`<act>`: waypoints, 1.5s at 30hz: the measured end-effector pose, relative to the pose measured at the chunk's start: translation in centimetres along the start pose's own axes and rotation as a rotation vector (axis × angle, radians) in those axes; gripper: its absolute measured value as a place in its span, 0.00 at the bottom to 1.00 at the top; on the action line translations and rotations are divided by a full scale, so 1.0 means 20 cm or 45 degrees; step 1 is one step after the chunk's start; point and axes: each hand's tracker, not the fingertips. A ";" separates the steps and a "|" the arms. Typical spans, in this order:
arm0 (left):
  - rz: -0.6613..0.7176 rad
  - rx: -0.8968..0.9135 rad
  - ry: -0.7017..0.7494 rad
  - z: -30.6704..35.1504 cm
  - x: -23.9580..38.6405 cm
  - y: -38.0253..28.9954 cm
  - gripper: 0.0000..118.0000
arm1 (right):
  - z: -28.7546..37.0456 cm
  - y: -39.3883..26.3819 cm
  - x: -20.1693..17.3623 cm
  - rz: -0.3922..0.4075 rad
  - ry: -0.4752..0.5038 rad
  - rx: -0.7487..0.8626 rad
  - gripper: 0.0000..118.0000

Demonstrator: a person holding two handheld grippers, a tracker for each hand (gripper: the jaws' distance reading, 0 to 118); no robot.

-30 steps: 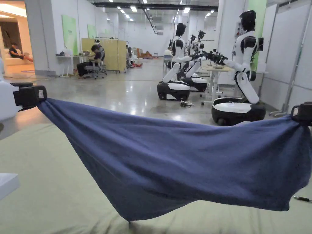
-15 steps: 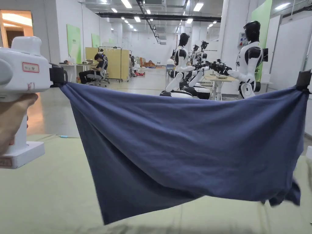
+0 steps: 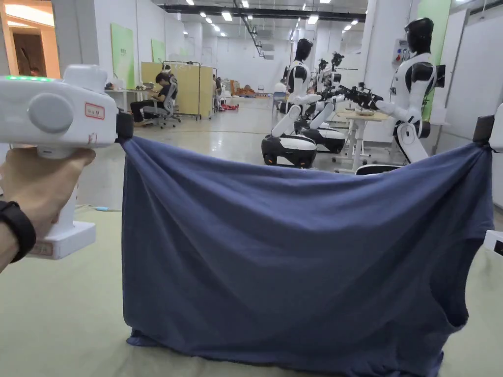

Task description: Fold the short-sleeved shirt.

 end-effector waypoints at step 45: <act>0.201 -0.064 -0.223 0.79 -0.01 -0.67 0.05 | 1.00 -0.54 0.25 0.064 0.129 0.014 0.03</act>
